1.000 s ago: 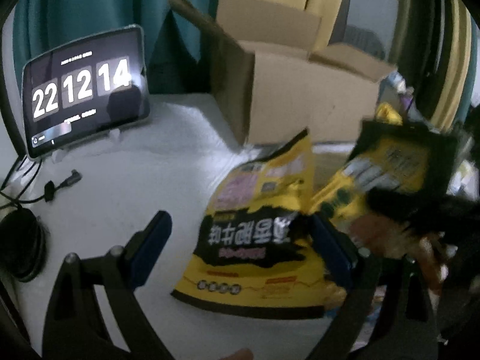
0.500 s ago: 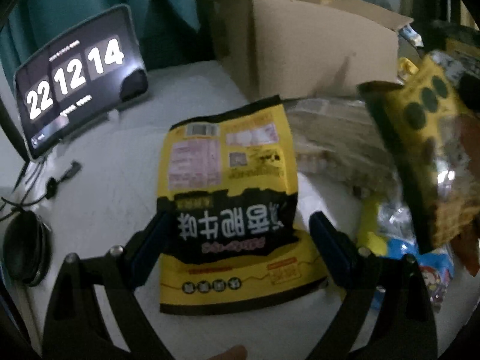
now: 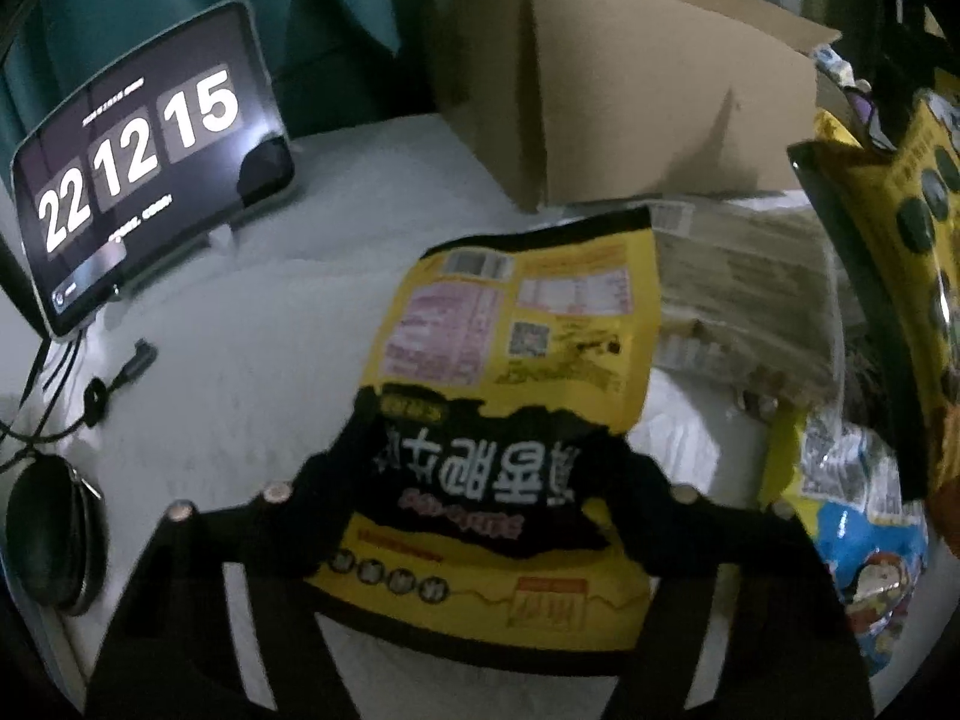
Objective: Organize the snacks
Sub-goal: 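Carry both bags over the box and release them inside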
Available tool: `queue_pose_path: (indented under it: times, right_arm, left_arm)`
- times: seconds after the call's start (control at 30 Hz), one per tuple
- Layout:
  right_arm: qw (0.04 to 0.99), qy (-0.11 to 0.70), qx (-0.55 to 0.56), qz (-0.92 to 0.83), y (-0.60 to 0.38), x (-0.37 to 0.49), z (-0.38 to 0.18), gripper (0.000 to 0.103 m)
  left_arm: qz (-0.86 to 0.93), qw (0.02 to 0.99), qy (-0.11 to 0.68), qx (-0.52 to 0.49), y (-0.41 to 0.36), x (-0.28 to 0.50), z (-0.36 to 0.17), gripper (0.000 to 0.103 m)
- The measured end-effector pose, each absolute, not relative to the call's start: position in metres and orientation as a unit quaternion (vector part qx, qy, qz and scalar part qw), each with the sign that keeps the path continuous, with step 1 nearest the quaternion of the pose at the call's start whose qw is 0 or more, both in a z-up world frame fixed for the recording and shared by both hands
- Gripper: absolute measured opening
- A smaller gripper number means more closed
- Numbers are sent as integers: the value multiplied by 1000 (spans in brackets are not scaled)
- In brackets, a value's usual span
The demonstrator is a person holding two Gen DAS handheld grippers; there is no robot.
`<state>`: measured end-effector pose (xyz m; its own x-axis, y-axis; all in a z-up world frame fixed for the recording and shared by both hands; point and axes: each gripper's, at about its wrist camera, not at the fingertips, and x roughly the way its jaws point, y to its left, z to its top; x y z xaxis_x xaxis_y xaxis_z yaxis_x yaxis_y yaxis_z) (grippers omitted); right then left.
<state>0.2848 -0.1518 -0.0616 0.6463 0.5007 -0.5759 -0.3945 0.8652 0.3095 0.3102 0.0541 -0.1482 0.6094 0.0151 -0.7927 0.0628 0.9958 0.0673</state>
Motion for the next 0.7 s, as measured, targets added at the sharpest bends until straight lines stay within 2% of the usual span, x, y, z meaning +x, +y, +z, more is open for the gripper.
queue_pose_path:
  times: [0.23, 0.7]
  right_arm:
    - [906, 335, 77, 247, -158, 286, -57, 29]
    - [918, 313, 66, 235, -170, 290, -38, 29]
  left_arm:
    - [-36, 904, 425, 17, 57, 298, -132, 59]
    - [-70, 937, 343, 4, 34, 272, -52, 59]
